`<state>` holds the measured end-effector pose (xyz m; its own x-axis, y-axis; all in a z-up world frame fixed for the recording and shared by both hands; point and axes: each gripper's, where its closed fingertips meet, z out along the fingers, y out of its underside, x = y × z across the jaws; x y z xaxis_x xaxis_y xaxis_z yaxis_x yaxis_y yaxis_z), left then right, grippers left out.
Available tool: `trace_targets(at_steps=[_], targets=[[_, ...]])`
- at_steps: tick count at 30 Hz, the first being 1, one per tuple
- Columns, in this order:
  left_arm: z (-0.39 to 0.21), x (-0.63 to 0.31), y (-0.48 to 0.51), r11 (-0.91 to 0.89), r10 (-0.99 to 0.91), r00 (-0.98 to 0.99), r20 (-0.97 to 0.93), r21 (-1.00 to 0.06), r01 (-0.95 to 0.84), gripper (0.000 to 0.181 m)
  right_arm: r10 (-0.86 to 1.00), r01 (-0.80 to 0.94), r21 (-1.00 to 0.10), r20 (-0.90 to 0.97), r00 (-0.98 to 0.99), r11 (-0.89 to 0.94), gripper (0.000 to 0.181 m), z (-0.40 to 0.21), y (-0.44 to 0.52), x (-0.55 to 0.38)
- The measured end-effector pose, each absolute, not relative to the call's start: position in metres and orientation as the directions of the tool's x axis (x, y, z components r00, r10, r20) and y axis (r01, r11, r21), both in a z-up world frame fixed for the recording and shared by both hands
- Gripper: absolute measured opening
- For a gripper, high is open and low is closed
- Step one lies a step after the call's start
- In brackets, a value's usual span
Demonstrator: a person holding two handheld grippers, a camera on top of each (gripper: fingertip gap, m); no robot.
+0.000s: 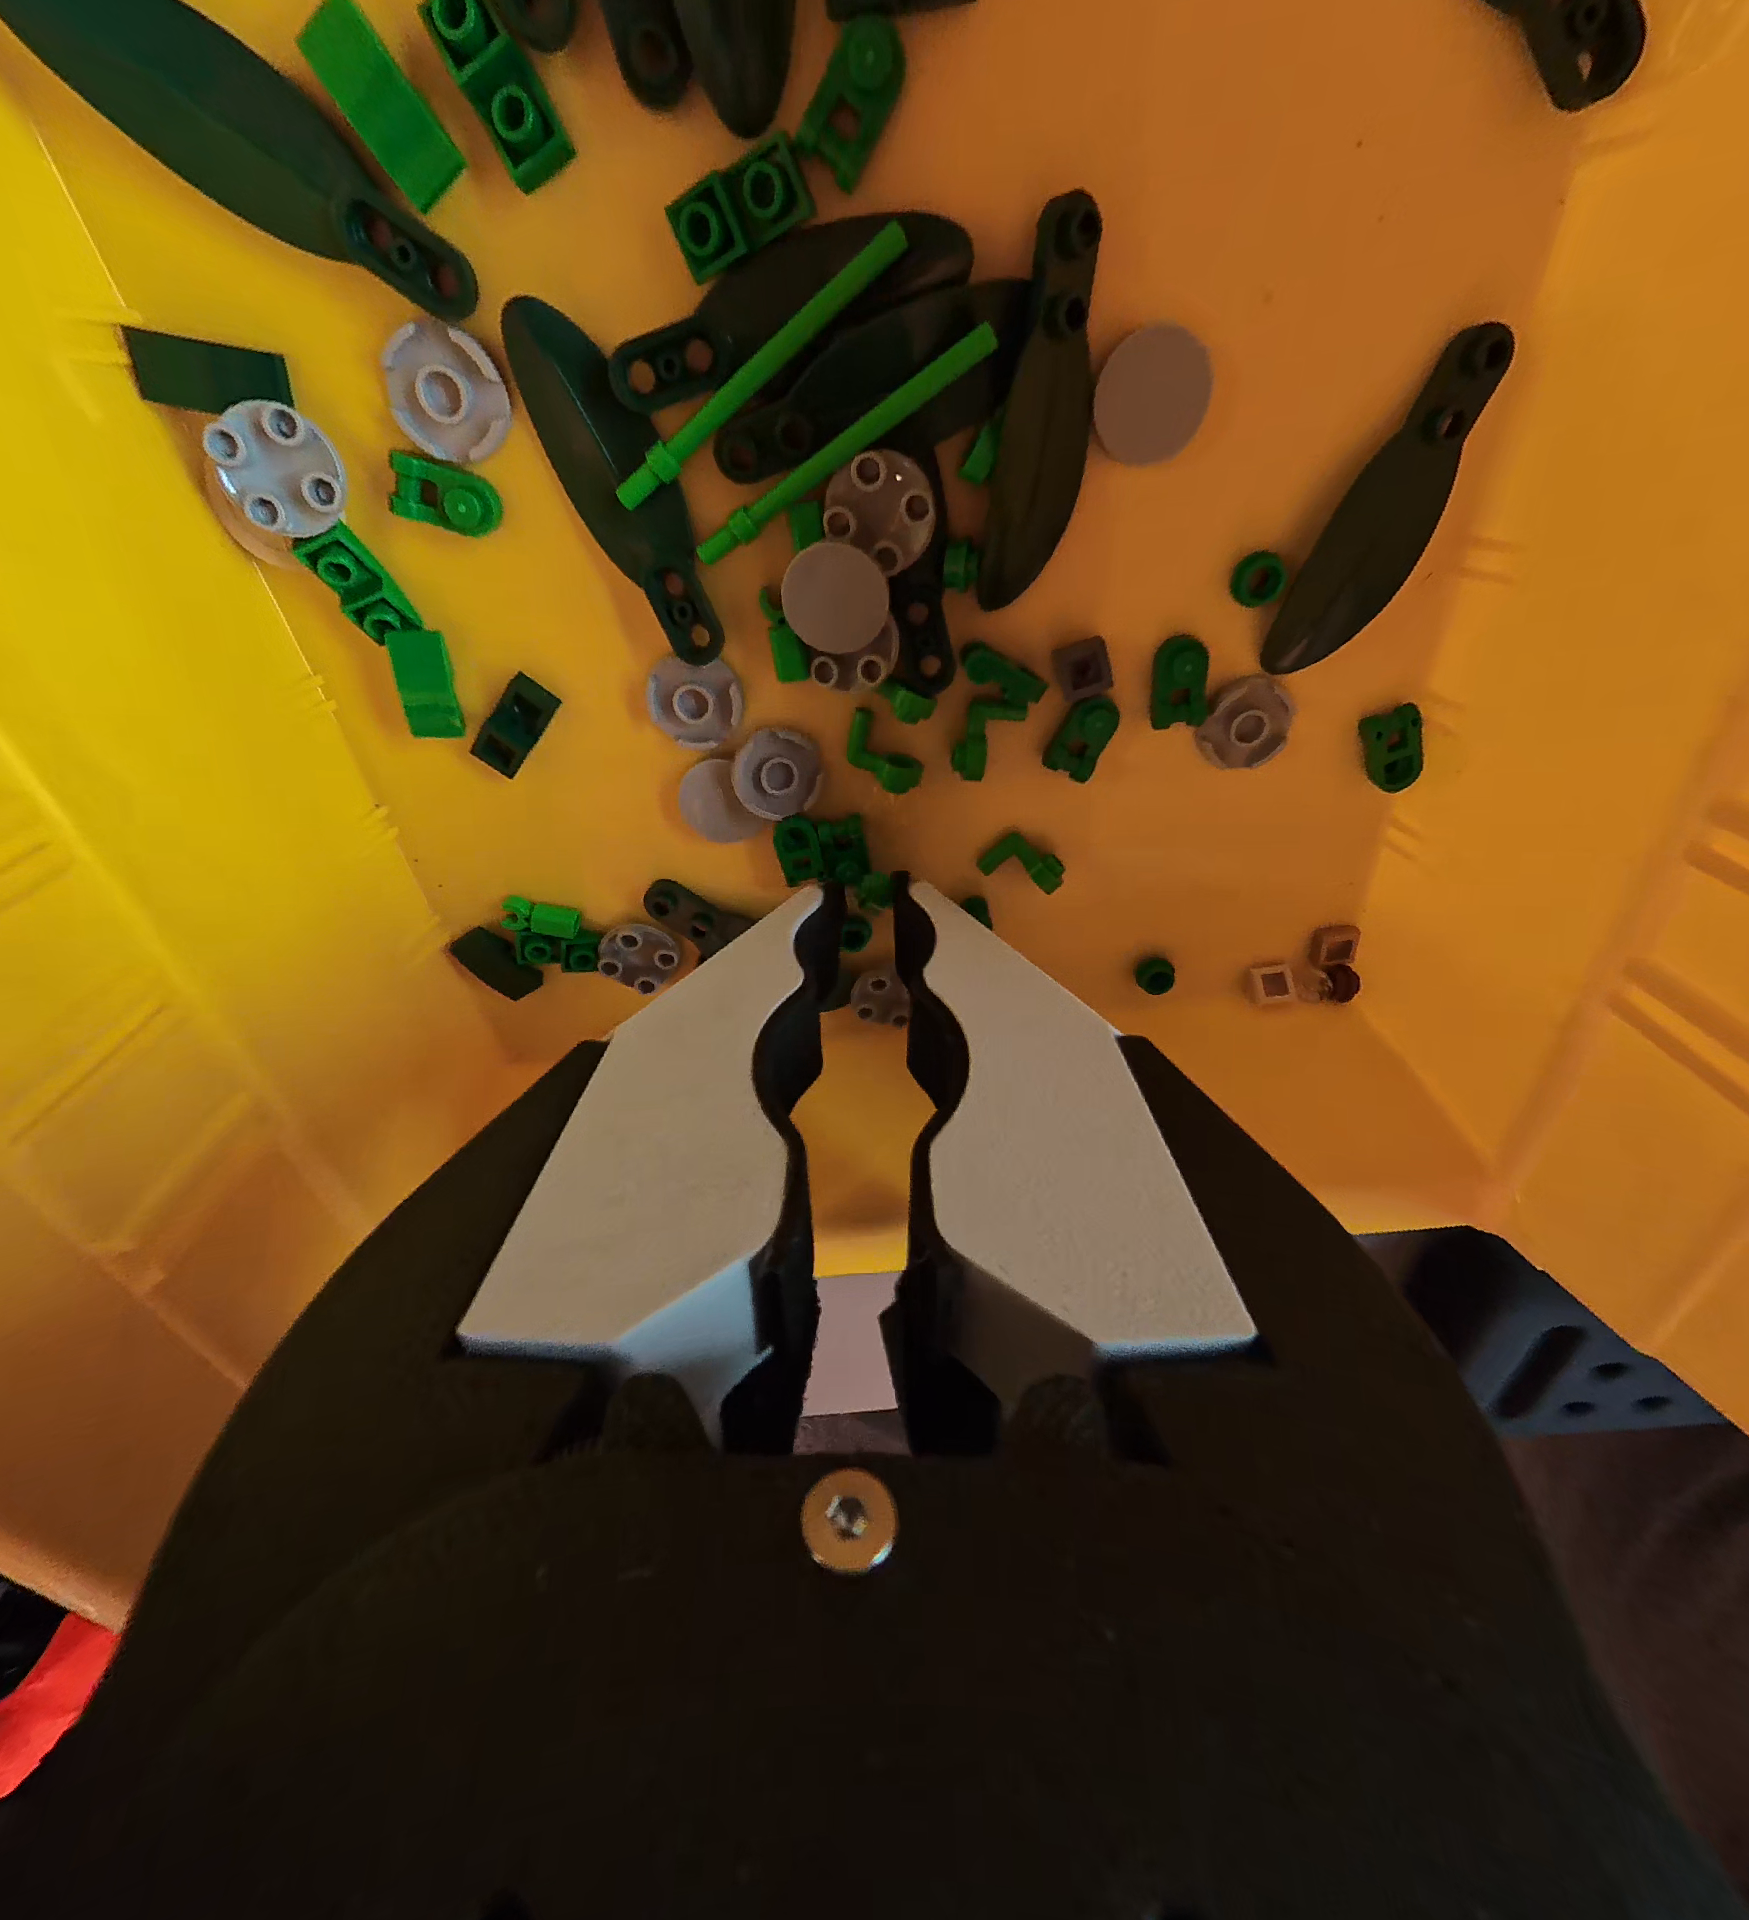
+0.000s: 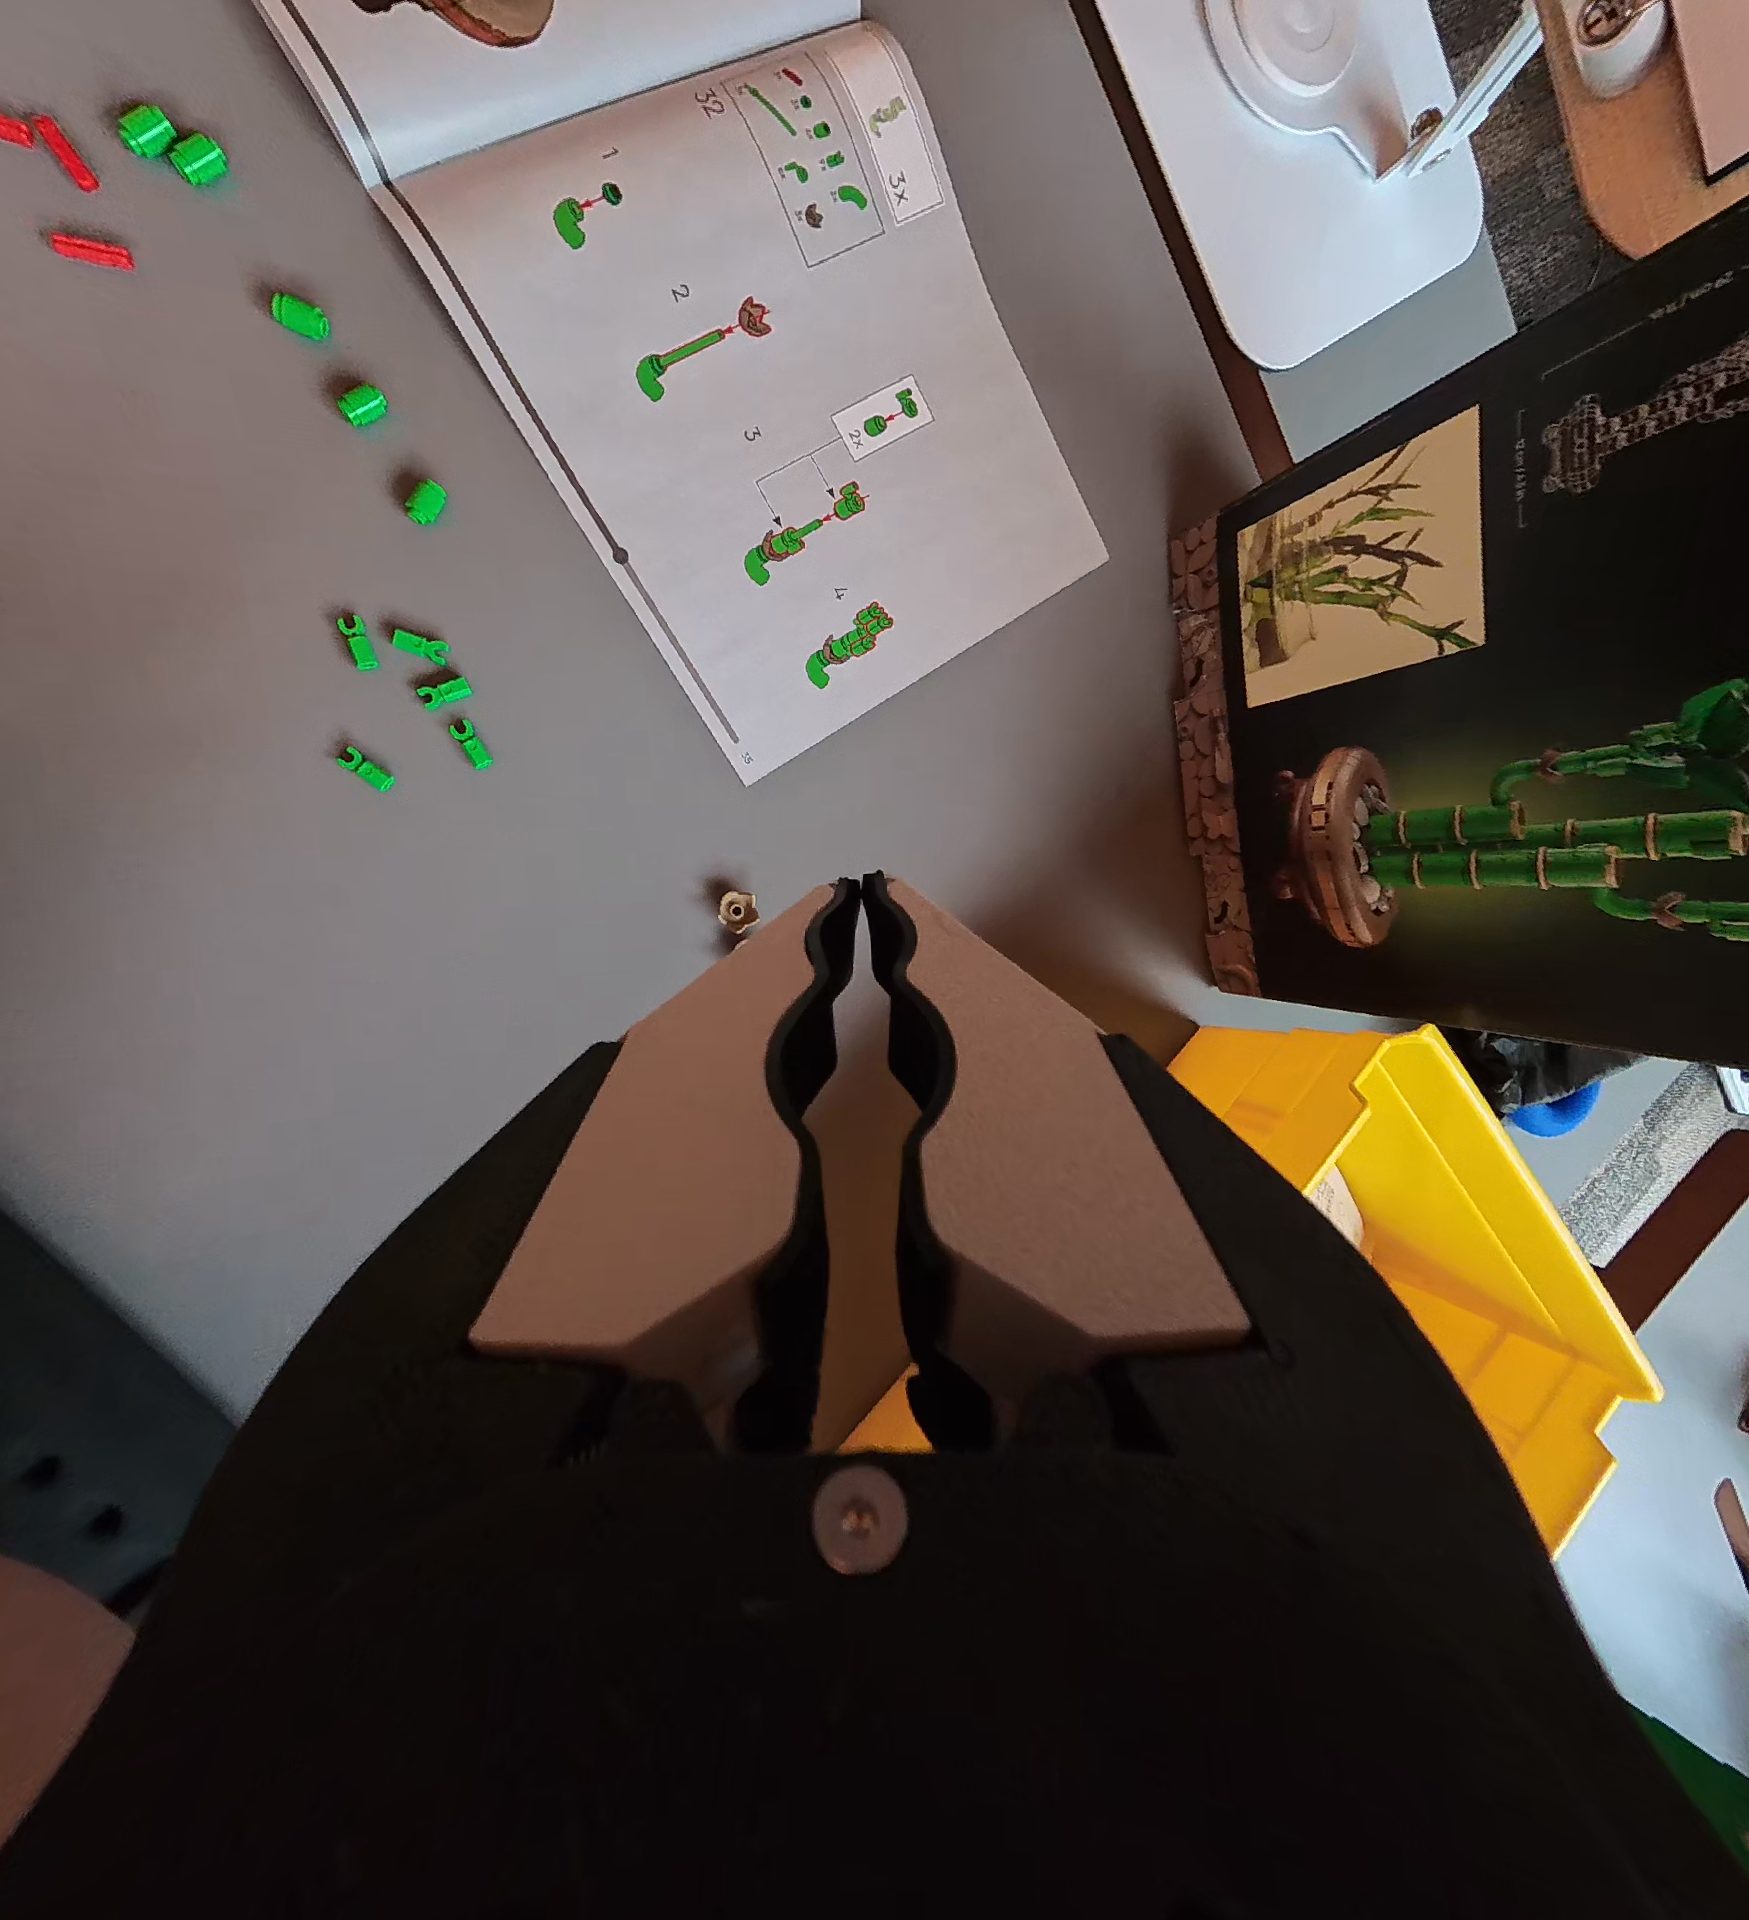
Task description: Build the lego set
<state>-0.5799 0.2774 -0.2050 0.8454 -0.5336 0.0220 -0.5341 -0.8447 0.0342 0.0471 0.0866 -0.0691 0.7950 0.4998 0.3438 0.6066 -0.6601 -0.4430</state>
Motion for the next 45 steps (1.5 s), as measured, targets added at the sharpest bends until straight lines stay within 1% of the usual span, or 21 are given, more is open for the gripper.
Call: trace_targets(at_steps=[2,10,18,20,23,27,30,33,36,39,40,42,43,45], targets=[[-0.206,-0.58,0.279,-0.841,-0.539,0.842,0.013,0.033,-0.539,0.005,0.502,0.608,-0.443,0.342,0.794,-0.659,0.001,-0.07,0.087,0.047],[-0.204,-0.581,0.278,-0.836,-0.548,0.837,0.003,0.042,-0.548,0.005,0.511,0.611,-0.436,0.335,0.792,-0.661,0.001,-0.072,0.086,0.046],[-0.185,-0.58,0.281,-0.83,-0.558,0.83,-0.019,0.01,-0.558,0.005,0.511,0.61,-0.442,0.332,0.793,-0.658,0.0,-0.071,0.086,0.046],[-0.176,-0.578,0.284,-0.828,-0.56,0.828,-0.023,-0.015,-0.56,0.005,0.509,0.607,-0.445,0.331,0.794,-0.658,0.0,-0.07,0.085,0.047],[-0.153,-0.566,0.294,-0.821,-0.563,0.826,-0.023,-0.102,-0.562,0.004,0.506,0.604,-0.447,0.33,0.797,-0.66,0.0,-0.07,0.084,0.048],[-0.101,-0.509,0.295,-0.752,-0.627,0.777,0.054,-0.304,-0.585,0.005,0.5,0.599,-0.454,0.329,0.801,-0.66,0.0,-0.069,0.084,0.051],[-0.065,-0.44,0.274,-0.625,-0.747,0.658,0.096,-0.44,-0.645,0.004,0.49,0.592,-0.465,0.333,0.806,-0.658,0.0,-0.066,0.085,0.054],[-0.049,-0.367,0.241,-0.453,-0.868,0.493,0.066,-0.513,-0.729,0.004,0.485,0.593,-0.474,0.341,0.805,-0.651,0.0,-0.063,0.084,0.055],[-0.045,-0.291,0.202,-0.282,-0.948,0.316,0.042,-0.573,-0.769,0.004,0.477,0.59,-0.496,0.348,0.808,-0.637,0.0,-0.057,0.081,0.056],[-0.052,-0.218,0.162,-0.139,-0.989,0.139,0.049,-0.624,-0.769,0.004,0.455,0.575,-0.521,0.352,0.818,-0.631,0.001,-0.051,0.078,0.062],[-0.056,-0.193,0.152,-0.112,-0.993,0.1,0.056,-0.652,-0.75,0.004,0.446,0.57,-0.526,0.355,0.822,-0.631,0.001,-0.05,0.076,0.065],[-0.07,-0.145,0.119,-0.1,-0.99,-0.002,0.14,-0.718,-0.689,0.004,0.428,0.562,-0.541,0.365,0.827,-0.625,0.0,-0.045,0.073,0.07],[-0.079,-0.124,0.098,-0.095,-0.98,-0.07,0.189,-0.739,-0.667,0.004,0.42,0.558,-0.553,0.368,0.83,-0.619,0.0,-0.042,0.071,0.071],[-0.103,-0.091,0.072,-0.072,-0.967,-0.138,0.214,-0.751,-0.657,0.004,0.404,0.55,-0.581,0.374,0.835,-0.599,0.001,-0.034,0.069,0.072]])
